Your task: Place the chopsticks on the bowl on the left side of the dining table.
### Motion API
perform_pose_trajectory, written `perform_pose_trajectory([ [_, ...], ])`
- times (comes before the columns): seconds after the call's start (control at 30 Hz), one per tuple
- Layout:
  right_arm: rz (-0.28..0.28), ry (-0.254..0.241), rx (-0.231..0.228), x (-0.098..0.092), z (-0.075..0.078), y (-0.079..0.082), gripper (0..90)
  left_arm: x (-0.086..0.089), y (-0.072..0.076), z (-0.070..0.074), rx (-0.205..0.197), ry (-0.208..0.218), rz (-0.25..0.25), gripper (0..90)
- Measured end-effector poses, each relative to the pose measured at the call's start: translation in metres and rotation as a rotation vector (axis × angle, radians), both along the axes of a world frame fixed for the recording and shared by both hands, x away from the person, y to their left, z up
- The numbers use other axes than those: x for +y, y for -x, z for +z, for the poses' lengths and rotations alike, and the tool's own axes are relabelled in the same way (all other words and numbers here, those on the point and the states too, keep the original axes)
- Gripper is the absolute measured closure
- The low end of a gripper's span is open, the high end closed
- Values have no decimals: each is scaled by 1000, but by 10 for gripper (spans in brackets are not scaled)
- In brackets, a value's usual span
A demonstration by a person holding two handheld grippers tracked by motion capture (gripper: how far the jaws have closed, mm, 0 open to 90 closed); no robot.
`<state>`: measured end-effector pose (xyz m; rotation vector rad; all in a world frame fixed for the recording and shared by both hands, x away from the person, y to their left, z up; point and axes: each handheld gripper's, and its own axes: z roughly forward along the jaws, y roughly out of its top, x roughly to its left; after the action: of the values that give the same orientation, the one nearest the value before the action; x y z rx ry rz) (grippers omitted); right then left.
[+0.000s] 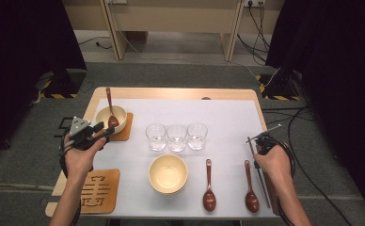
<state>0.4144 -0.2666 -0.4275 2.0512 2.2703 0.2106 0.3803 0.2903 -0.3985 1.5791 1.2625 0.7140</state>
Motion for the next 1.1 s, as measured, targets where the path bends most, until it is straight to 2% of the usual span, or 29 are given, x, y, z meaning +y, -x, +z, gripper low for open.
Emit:
perform_pose_trajectory([
  [0.27, 15, -8, -68, 0, 10, -1, 851, 2, 0, 1, -3, 2, 4, 509],
  [0.43, 37, -17, -173, 0, 22, 0, 851, 3, 1, 2, -8, 3, 8, 509],
  [0.5, 34, -26, -187, 0, 24, 0, 851, 3, 1, 2, -8, 4, 8, 509],
  [0.53, 40, -28, -215, 0, 28, 0, 851, 3, 1, 2, -7, 4, 7, 509],
  [0.57, 40, -28, -215, 0, 28, 0, 851, 3, 1, 1, -7, 3, 7, 509],
  [0.6, 44, -28, -245, 0, 32, 0, 851, 3, 1, 1, -7, 4, 7, 509],
  [0.67, 43, -33, -268, 0, 34, 0, 851, 3, 1, 1, -7, 4, 7, 509],
  [0.83, 42, -36, -305, 0, 38, 0, 851, 3, 1, 1, -8, 4, 7, 509],
  [0.93, 51, -37, -371, 2, 42, 0, 851, 2, 1, 2, -10, 5, 8, 509],
  [1.0, 38, -42, -401, 3, 45, 0, 851, 2, 1, 2, -11, 6, 8, 509],
  [1.03, 38, -42, -401, 3, 45, 0, 851, 2, 1, 2, -11, 6, 8, 509],
  [1.07, 50, -44, -442, 2, 48, -1, 851, 3, 1, 2, -12, 5, 9, 509],
  [1.1, 50, -44, -442, 2, 48, -1, 851, 3, 1, 2, -12, 5, 9, 509],
])
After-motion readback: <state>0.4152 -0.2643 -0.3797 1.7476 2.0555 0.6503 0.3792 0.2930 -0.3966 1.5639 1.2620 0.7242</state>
